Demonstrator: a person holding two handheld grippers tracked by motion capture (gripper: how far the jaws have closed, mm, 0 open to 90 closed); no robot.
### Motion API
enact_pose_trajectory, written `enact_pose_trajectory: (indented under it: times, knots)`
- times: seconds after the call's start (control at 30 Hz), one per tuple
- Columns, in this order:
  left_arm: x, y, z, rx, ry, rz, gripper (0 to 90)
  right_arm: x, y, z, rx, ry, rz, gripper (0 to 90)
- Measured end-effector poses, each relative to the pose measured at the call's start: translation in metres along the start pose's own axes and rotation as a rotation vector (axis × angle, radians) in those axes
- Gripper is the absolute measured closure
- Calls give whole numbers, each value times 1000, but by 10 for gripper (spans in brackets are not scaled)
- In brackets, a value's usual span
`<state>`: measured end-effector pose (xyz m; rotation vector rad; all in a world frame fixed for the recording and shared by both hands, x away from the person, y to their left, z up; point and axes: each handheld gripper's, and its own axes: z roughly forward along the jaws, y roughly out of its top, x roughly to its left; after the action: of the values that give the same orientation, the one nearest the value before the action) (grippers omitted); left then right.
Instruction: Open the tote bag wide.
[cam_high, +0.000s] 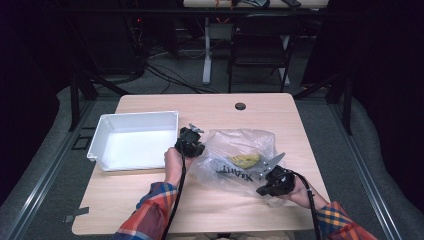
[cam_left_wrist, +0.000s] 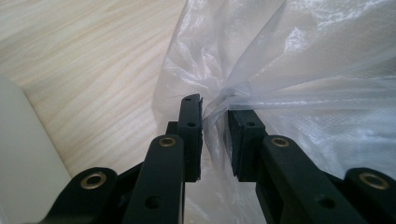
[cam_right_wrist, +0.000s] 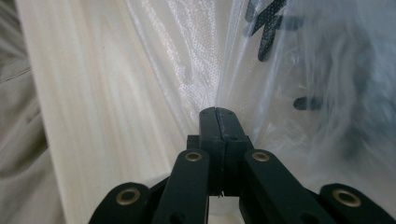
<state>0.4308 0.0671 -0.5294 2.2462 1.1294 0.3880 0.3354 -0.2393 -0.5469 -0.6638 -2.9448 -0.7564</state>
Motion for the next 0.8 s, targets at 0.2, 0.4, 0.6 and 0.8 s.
enact_pose_trajectory:
  times: [0.2, 0.4, 0.6, 0.8]
  knots:
    - [-2, 1, 0, 24, -22, 17, 692, 2, 4, -4, -50, -13, 13, 779]
    - [-4, 2, -19, 43, -50, 36, 488, 16, 25, -29, -191, -50, -28, 619]
    - [-10, 2, -45, 19, -61, 61, 376, 13, 37, -49, -334, -200, 22, 554]
    - [-20, -3, -68, -18, -74, 91, 353, -14, 43, -38, -273, -323, 131, 488]
